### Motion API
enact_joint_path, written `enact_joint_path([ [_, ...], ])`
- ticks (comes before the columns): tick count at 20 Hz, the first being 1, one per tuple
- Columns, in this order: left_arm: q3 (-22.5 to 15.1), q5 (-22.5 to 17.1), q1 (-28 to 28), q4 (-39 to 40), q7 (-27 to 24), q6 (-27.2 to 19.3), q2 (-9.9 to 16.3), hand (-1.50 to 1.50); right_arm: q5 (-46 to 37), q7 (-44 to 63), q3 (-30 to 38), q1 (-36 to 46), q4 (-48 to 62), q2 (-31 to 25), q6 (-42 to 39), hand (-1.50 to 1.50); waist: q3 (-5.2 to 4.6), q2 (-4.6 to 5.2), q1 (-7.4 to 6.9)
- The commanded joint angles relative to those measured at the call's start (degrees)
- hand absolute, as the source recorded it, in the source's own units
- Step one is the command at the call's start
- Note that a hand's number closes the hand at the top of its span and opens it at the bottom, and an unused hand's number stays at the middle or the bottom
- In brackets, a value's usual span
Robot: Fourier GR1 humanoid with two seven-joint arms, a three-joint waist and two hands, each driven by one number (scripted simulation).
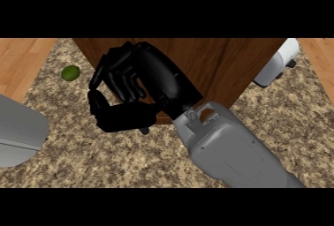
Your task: Pick up the wine, place it into the cabinet and close the cabinet
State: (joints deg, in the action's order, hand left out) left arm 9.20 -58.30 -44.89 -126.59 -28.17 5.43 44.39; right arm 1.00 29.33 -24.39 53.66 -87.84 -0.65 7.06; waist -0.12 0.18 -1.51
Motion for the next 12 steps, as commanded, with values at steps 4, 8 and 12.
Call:
enact_joint_path([
  [4,-2.2,0.6,6.6,-1.2,6.4,-3.4,-1.3,-1.5,1.7,-7.9,8.1,3.0,11.2,-2.7,-6.1,1.5,0.13,0.07,1.0],
  [8,-9.7,6.7,9.6,-1.9,7.5,-8.6,-3.5,-1.5,1.0,-11.7,9.5,3.9,15.6,-3.7,-7.2,1.5,0.13,0.3,1.28],
  [12,-8.4,4.4,12.0,-1.8,9.0,-9.8,-3.5,-1.5,0.6,-17.7,11.1,2.2,19.4,-6.9,-8.7,1.5,0.17,0.7,0.95],
])
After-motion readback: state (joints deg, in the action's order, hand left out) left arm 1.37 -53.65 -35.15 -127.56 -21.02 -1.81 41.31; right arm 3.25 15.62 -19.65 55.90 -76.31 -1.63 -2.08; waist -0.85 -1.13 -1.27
